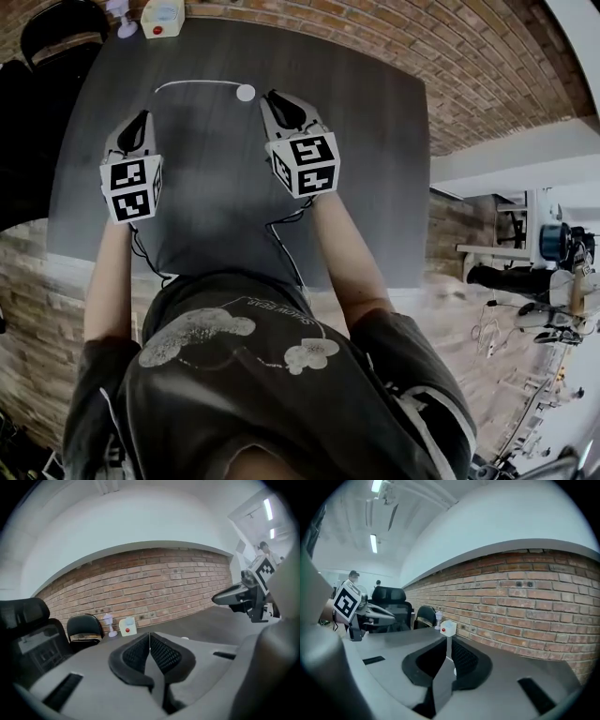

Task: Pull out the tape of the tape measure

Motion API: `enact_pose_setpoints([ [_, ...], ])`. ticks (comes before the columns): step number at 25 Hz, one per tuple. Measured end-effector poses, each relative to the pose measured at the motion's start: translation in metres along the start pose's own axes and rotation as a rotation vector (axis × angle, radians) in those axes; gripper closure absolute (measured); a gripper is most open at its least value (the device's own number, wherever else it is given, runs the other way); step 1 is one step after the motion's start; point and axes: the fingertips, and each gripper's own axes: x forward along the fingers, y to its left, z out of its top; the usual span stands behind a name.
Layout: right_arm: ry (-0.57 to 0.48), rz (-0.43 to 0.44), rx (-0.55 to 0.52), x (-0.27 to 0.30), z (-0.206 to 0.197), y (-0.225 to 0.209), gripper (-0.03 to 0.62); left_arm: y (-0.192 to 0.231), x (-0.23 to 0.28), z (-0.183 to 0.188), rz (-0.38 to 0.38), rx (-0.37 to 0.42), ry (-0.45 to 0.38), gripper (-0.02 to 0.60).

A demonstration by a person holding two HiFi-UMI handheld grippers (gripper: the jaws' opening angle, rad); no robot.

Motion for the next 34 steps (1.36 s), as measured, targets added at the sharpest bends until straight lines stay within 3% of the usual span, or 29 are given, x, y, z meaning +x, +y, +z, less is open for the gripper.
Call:
enact_pose_setpoints([
  [6, 0.005, 0.083, -0.032, -0.034, 0.005, 0.019, 0.563, -0.013, -0.060, -0.001, 0.022, -0.100, -0.009, 0.574],
  [14, 0.043, 0.211, -0.064, -0.076, -0.022, 0.035, 0.565, -0.045, -0.130, -0.020, 0.119, -0.201, 0.001, 0.574],
  [25, 0.038, 0.275, -0.051, -0.115, -0.037, 0.057, 0.565, -0.076, -0.190, -0.042, 0.161, -0.181, 0.002, 0.574],
  [34, 0.039, 0.295, -0.059, -0.154, -0.042, 0.112, 0.565, -0.073, -0.264, -0.079, 0.176, -0.220, 0.017, 0.574],
])
